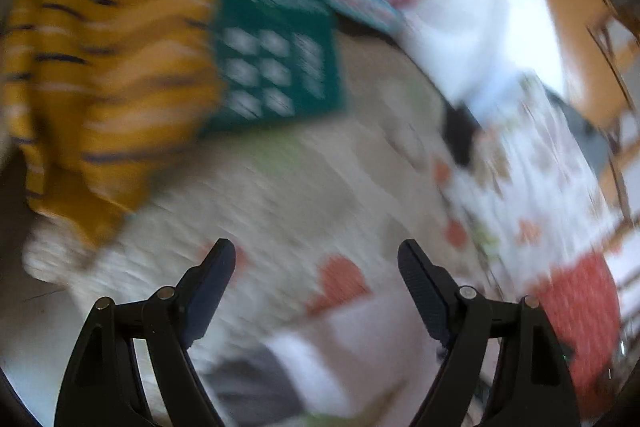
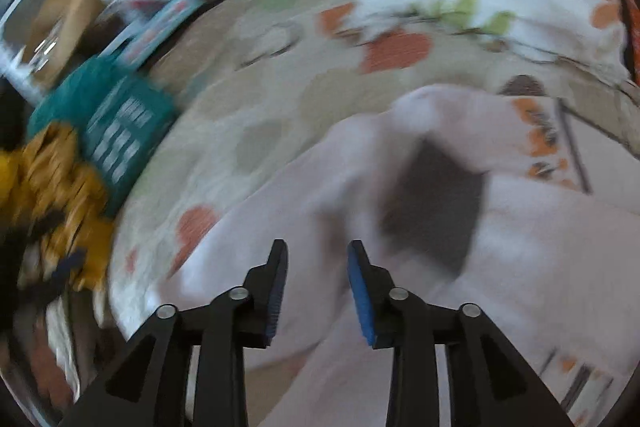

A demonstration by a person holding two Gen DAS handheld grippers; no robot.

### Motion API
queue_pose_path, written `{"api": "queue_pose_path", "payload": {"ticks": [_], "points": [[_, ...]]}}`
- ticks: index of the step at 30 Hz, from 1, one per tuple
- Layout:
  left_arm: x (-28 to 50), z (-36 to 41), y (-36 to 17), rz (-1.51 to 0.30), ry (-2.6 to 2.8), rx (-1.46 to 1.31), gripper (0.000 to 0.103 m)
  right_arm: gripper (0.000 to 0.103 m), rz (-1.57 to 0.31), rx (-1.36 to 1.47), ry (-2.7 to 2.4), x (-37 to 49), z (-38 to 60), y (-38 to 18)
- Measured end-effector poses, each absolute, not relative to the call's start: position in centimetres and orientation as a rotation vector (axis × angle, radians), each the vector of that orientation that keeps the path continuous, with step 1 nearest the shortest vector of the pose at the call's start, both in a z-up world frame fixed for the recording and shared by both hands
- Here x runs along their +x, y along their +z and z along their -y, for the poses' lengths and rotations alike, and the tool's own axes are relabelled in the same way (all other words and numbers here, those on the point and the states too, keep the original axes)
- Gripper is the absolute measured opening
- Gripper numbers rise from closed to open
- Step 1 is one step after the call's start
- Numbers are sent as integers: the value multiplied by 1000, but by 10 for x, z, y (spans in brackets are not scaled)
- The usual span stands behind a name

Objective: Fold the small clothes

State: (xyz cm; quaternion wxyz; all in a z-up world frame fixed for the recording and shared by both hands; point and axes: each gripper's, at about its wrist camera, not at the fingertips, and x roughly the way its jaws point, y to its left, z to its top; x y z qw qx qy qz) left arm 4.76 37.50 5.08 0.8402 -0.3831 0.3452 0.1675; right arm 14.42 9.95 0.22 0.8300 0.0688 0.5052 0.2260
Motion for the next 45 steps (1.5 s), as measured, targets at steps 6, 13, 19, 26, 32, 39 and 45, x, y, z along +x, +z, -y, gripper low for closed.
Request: {"api": "queue_pose_path", "payload": {"ticks": [6, 13, 19, 26, 32, 39, 45], "points": [[6, -431, 50, -640, 554, -841, 82, 51, -1104, 96, 733, 81, -160, -4], [-8, -458, 41, -633, 585, -935, 82, 59, -990, -301, 889, 3, -232, -14], [-10, -458, 41, -630, 594, -928, 83, 59, -919, -539, 951, -37, -256, -33], [-14, -461, 36, -636, 589, -959, 82, 20, -886, -547, 785, -14, -269, -53], [-10, -453, 42, -617, 577, -944, 82, 11, -968, -261, 762, 24, -243, -24], [4, -434, 44, -646, 571, -901, 82, 11, -848, 225, 703, 81, -145, 91], [33, -386, 48, -704, 475, -795, 83, 11, -680, 542, 589, 90, -21, 177]]}}
